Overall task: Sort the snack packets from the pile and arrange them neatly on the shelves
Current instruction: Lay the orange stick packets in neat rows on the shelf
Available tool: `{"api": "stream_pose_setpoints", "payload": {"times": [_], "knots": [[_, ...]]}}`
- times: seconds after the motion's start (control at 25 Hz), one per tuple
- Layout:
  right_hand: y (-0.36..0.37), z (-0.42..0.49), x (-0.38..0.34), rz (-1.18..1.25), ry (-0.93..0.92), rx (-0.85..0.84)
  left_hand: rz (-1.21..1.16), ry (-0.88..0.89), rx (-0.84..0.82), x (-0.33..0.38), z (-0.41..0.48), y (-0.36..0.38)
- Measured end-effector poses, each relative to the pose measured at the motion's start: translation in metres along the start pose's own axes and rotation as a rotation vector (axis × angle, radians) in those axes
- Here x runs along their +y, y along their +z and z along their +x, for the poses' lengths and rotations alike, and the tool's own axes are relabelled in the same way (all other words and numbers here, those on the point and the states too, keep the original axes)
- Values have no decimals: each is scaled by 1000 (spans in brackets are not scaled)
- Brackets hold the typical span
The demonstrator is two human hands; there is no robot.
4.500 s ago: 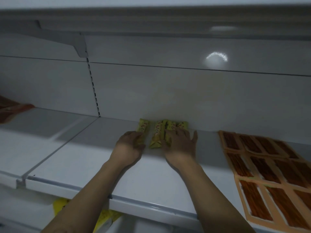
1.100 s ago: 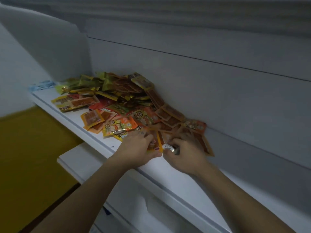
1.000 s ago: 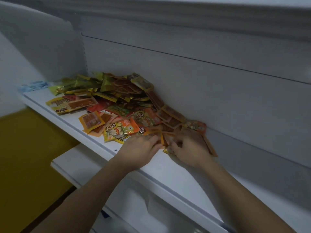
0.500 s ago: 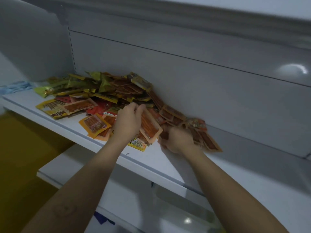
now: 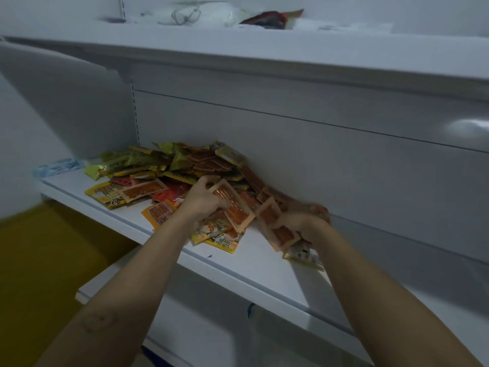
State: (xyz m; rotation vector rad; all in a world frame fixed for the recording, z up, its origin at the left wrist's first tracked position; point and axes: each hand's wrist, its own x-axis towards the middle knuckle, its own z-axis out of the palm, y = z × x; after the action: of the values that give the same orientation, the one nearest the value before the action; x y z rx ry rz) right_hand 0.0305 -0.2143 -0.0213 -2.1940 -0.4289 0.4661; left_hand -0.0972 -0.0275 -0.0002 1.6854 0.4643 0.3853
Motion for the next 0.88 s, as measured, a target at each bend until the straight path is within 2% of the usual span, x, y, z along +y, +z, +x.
{"api": "stream_pose_setpoints", "payload": {"times": [0.08, 0.2, 0.36, 0.44, 0.56, 0.68, 0.8, 0.88], "knots": [[-21, -6, 1, 199, -63, 48, -48, 28, 75, 3, 4, 4], [-50, -23, 0, 468, -179, 89, -142, 107, 70, 6, 5, 30], [-69, -47, 7, 567, -286, 95, -283, 161, -13, 17, -1, 88], [-74, -47, 15, 561, -297, 168, -357, 182, -65, 25, -2, 117], [-86, -46, 17, 433, -307, 366, -333, 276, -185, 40, -8, 146], [-93, -50, 2, 156, -419, 563, -221, 382, -239, 51, -10, 156], [-100, -46, -8, -109, -523, 615, -157, 387, -118, 48, -9, 153], [-108, -34, 8, -262, -407, 575, -206, 313, -60, 41, -6, 147]]}}
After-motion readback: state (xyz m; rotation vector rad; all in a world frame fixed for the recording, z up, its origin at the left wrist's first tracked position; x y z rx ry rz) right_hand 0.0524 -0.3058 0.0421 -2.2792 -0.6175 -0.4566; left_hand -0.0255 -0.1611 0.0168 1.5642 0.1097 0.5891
